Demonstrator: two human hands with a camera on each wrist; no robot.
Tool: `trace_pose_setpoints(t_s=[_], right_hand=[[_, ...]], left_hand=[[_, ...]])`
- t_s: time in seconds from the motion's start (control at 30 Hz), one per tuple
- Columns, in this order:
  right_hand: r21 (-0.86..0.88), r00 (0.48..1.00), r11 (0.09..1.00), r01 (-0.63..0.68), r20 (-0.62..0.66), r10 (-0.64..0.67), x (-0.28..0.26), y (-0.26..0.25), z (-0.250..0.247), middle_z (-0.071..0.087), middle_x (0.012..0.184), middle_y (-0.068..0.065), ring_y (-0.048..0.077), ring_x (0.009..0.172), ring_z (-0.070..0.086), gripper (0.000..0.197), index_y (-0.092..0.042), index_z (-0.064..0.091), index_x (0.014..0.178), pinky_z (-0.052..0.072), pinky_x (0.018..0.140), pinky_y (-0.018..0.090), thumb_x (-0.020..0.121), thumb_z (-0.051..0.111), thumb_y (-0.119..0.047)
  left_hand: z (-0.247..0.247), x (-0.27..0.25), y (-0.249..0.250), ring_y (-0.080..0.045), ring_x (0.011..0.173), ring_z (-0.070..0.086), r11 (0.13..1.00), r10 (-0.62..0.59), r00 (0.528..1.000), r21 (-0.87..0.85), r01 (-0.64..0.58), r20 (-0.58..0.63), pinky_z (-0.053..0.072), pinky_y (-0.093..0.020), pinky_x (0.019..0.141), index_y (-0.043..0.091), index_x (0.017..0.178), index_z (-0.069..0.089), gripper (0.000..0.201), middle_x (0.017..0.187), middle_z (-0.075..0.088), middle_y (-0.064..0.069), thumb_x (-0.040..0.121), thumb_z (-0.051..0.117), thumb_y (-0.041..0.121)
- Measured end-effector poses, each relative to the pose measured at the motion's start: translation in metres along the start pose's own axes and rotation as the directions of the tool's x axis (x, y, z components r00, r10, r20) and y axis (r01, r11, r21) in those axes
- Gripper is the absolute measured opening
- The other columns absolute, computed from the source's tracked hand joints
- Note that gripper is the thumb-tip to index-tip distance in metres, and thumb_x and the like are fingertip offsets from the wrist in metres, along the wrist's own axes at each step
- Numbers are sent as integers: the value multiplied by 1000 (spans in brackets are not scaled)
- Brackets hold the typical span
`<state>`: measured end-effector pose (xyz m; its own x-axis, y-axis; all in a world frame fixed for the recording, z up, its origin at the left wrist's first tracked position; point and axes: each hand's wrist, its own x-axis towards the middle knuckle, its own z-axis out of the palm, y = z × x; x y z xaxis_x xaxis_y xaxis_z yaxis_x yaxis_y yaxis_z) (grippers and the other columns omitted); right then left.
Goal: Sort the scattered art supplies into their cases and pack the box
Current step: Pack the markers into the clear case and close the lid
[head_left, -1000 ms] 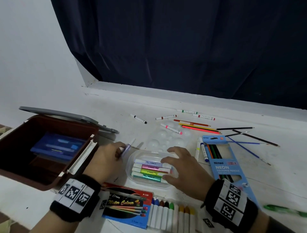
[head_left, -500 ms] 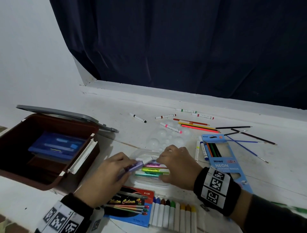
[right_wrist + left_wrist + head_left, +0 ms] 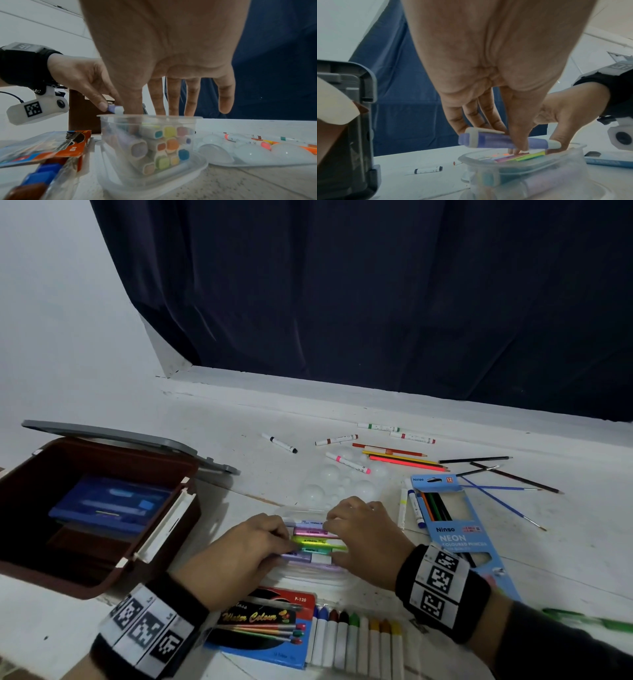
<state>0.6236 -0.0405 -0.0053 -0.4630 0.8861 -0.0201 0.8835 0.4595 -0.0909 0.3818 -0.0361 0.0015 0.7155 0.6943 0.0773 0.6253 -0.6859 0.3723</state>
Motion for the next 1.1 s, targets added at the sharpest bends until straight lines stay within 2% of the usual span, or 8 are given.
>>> trace_pose_setpoints(t_s=[0.07,0.17,0.33,0.63,0.8,0.87,0.97,1.1], right_hand=[[23,1000,1000,13,4,-13,-2,4,-2,54,132,-7,17,126,39,40,-26,58,129,32,104,44,93,59,-44],[91,1000,996,24,6,-25,-9,11,-5,52,134,-9,15,127,39,40,-27,56,131,34,103,40,94,57,-43],[247,1000,969,-23,-3,24,-26,21,-3,49,139,-11,9,132,35,41,-27,53,135,32,108,34,97,54,-41],[350,995,935,-49,-61,75,-30,22,12,55,131,-11,9,133,34,33,-27,59,126,34,110,37,95,57,-39],[386,994,922,-37,-79,73,-30,23,16,55,131,-11,8,132,35,34,-26,59,126,34,110,36,94,61,-37],[416,991,909,-25,-107,76,-31,23,17,54,133,-11,6,130,37,37,-25,58,128,31,112,28,93,63,-36],[477,980,877,-55,-142,139,-35,23,15,47,133,-14,0,124,38,44,-29,53,134,25,99,5,92,65,-35],[617,931,759,-206,-117,347,-39,20,13,47,117,-14,0,96,53,53,-30,44,139,39,72,3,91,65,-33]], left_hand=[[1,7,0,-3,108,51,1000,10,1000,5,-10,19,30,-4,91,30,122,71,30,111,58,13,94,64,21],[4,15,1,-6,112,53,1000,23,998,19,-24,66,41,-18,96,31,123,70,29,117,59,10,96,63,24],[7,25,5,-6,112,57,1000,25,996,-11,-24,86,45,-22,98,29,119,72,28,119,64,10,92,69,23],[9,40,9,-4,94,64,999,-43,995,-22,46,93,52,-25,86,30,99,79,19,103,72,13,81,81,26],[11,32,5,-3,88,61,994,-87,995,-55,89,41,52,-25,82,30,104,75,27,97,68,14,79,83,30],[9,24,3,-2,86,60,985,-124,992,-124,121,-19,51,-19,78,33,109,74,35,95,66,15,76,85,30],[4,5,-2,-1,88,59,966,-225,963,-163,200,-147,50,-17,77,42,117,66,44,99,61,18,78,83,33],[13,-17,-20,-5,90,60,885,-456,876,-188,427,-159,54,-33,84,29,133,59,47,105,60,11,90,67,13]])
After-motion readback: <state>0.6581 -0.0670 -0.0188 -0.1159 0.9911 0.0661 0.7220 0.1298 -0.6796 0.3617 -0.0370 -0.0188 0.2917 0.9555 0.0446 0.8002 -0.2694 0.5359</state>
